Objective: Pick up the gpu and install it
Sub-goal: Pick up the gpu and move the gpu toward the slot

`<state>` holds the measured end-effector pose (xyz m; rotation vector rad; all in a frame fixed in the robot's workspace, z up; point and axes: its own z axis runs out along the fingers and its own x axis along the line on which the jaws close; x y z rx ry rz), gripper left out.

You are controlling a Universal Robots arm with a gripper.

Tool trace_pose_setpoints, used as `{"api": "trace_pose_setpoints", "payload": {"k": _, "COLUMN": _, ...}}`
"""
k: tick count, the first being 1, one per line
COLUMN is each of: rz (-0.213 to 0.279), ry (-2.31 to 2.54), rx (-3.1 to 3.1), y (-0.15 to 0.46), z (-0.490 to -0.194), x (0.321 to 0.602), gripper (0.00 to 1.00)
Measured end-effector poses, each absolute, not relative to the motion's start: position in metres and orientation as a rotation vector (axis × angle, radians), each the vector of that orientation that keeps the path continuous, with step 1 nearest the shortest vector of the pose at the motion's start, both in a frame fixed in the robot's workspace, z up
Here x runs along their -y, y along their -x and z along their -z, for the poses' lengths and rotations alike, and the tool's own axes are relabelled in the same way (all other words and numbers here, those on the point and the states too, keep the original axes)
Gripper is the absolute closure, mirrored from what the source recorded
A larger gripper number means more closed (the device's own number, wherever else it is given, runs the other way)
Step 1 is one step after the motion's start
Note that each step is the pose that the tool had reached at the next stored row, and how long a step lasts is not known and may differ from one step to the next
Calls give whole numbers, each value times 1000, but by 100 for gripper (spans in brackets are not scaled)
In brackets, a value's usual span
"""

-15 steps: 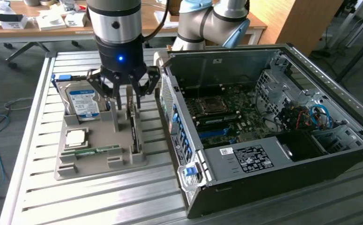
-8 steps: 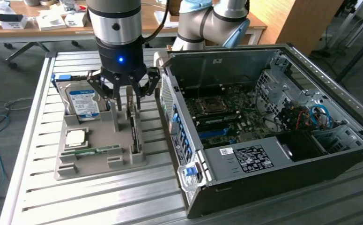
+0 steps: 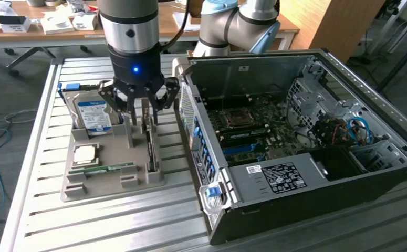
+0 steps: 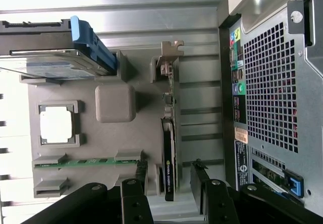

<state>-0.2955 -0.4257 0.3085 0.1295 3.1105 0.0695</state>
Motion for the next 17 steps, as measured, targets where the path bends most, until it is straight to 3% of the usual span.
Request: {"api": "trace_pose_setpoints", "payload": {"k": 17, "rz": -69, "ry": -129, "rx": -3111, "y": 296, "z": -305, "x": 426, "gripper": 53}}
